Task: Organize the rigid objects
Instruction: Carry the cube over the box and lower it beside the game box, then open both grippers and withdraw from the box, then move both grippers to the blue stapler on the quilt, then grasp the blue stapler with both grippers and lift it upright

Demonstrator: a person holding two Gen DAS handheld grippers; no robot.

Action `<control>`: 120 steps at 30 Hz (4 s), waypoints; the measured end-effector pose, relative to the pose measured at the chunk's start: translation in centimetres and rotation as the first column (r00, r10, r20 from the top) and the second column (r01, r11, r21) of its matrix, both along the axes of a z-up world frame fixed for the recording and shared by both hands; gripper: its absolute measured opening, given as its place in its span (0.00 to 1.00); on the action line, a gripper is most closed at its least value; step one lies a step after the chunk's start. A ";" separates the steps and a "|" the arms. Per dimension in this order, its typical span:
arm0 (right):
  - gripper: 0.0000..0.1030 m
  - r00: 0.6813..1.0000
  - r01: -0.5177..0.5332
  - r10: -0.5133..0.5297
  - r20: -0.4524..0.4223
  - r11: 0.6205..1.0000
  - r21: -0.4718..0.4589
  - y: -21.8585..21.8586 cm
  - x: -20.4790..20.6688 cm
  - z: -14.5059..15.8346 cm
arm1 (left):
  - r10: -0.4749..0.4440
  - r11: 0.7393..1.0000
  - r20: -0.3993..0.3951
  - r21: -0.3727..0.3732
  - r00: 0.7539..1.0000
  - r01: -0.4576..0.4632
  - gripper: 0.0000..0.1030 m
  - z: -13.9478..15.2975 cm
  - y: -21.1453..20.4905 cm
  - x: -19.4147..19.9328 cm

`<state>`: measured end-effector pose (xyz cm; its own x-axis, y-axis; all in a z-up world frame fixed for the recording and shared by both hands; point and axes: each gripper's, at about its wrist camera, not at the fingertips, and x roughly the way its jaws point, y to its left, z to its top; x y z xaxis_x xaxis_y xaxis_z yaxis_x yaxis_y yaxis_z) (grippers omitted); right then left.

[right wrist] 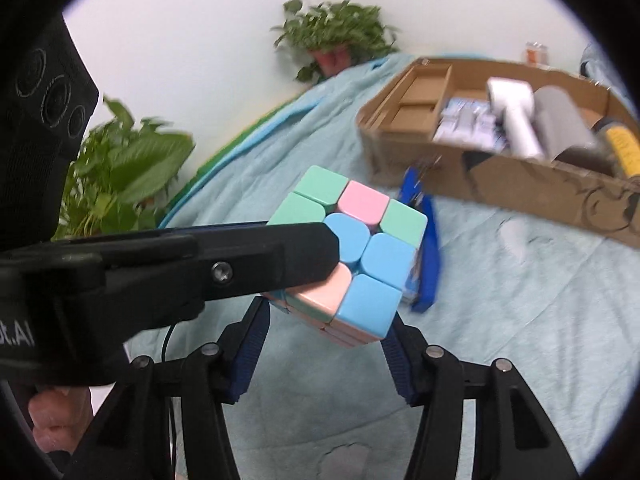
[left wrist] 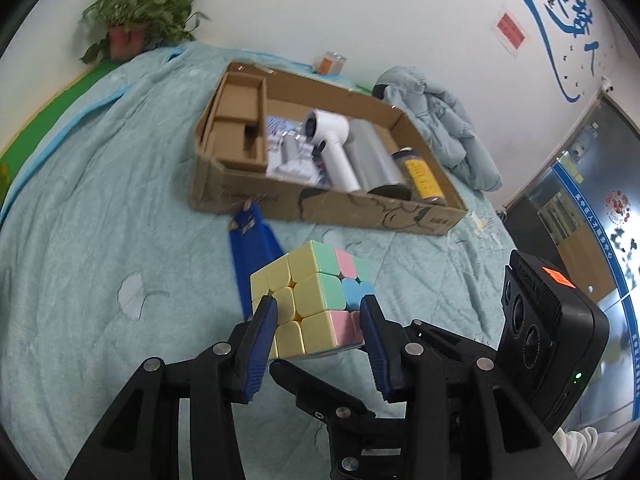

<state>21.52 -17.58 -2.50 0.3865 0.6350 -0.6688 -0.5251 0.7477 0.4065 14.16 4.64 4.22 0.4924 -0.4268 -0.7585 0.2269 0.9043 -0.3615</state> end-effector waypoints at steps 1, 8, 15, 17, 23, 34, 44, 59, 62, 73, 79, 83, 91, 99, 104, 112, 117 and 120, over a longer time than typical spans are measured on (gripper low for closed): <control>0.53 1.000 0.007 -0.007 0.011 1.000 0.000 -0.3 0.3 0.4 | -0.008 1.000 0.014 -0.005 1.000 0.008 0.39 0.5 -0.3 0.4; 0.53 0.991 0.062 -0.060 0.116 0.998 -0.018 -2.1 3.9 4.0 | -0.054 0.998 0.093 -0.039 0.994 0.058 0.39 4.2 -1.6 5.1; 0.53 0.976 0.070 -0.054 0.210 0.995 -0.073 -1.4 8.6 6.8 | -0.066 0.993 0.138 -0.087 0.988 0.078 0.39 6.7 -1.0 11.9; 0.53 0.973 0.063 -0.040 0.225 0.994 -0.095 -0.9 10.7 7.3 | -0.067 0.993 0.139 -0.090 0.988 0.080 0.39 7.1 -0.7 14.5; 0.53 0.978 0.010 0.025 0.207 0.986 -0.164 0.8 18.1 7.6 | -0.064 0.990 0.078 -0.120 0.995 0.073 0.39 6.4 0.6 24.7; 0.50 0.993 -0.115 0.110 -0.034 0.966 -0.231 1.7 29.2 0.8 | -0.088 0.981 -0.142 -0.183 0.986 0.061 0.39 -3.3 0.8 37.5; 0.49 0.997 -0.067 0.053 -0.049 0.940 -0.336 1.0 28.9 0.8 | -0.128 0.970 -0.191 -0.226 0.973 0.083 0.40 -5.1 -0.5 38.8; 1.00 0.968 0.170 -0.097 0.233 0.932 -0.319 -2.8 21.3 5.4 | 0.018 1.000 0.150 0.023 0.989 -0.022 0.99 1.2 0.4 30.5; 1.00 0.952 0.233 -0.157 0.261 0.927 -0.293 -4.1 17.6 5.4 | 0.049 0.993 0.273 0.093 0.961 -0.077 0.99 2.9 0.1 26.1; 1.00 0.995 0.018 -0.026 -0.098 0.997 -0.080 -3.1 8.3 -1.3 | 0.038 0.995 -0.008 0.093 0.999 -0.037 0.99 -4.0 1.9 15.3; 0.93 0.987 0.000 -0.008 -0.162 0.999 -0.051 0.2 6.5 -4.9 | 0.008 0.998 -0.226 -0.051 0.974 -0.020 0.86 -10.4 2.4 14.0; 0.76 0.990 0.033 -0.048 -0.131 0.993 -0.109 1.1 6.3 -5.9 | -0.042 0.995 -0.302 -0.099 0.952 0.012 0.60 -12.7 1.5 13.5; 0.55 0.990 0.059 -0.078 -0.120 0.987 -0.148 0.2 5.3 -5.5 | -0.089 0.992 -0.298 -0.117 0.950 0.056 0.49 -13.0 -1.8 12.4; 0.46 0.986 0.135 -0.157 -0.051 0.945 -0.298 -7.6 4.2 -4.9 | -0.256 0.952 -0.277 -0.240 0.926 0.191 0.46 -13.0 -8.8 10.8; 0.45 0.982 0.180 -0.187 0.021 0.904 -0.388 -11.0 2.9 -4.5 | -0.225 0.952 -0.254 -0.264 0.941 0.156 0.46 -11.8 -8.6 10.9; 0.46 0.935 0.224 0.033 0.354 0.718 -0.659 -5.2 -2.7 -4.2 | -0.089 0.971 -0.208 -0.238 0.974 0.037 0.49 -9.4 -2.3 9.3; 0.68 0.893 0.103 0.182 0.412 0.808 -0.581 -3.0 -5.5 -2.3 | -0.023 0.971 -0.220 -0.238 0.975 -0.031 0.72 -9.2 1.8 7.5; 0.80 0.930 0.054 0.088 0.357 0.928 -0.370 -5.7 -5.5 -0.4 | -0.030 0.970 -0.228 -0.243 0.973 -0.027 0.83 -9.5 1.9 6.7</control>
<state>15.98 -23.29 -2.85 0.6372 0.3800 -0.6705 -0.5954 0.7951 -0.1152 20.83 6.51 -5.29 0.3177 -0.6128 -0.7236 0.1134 0.7822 -0.6126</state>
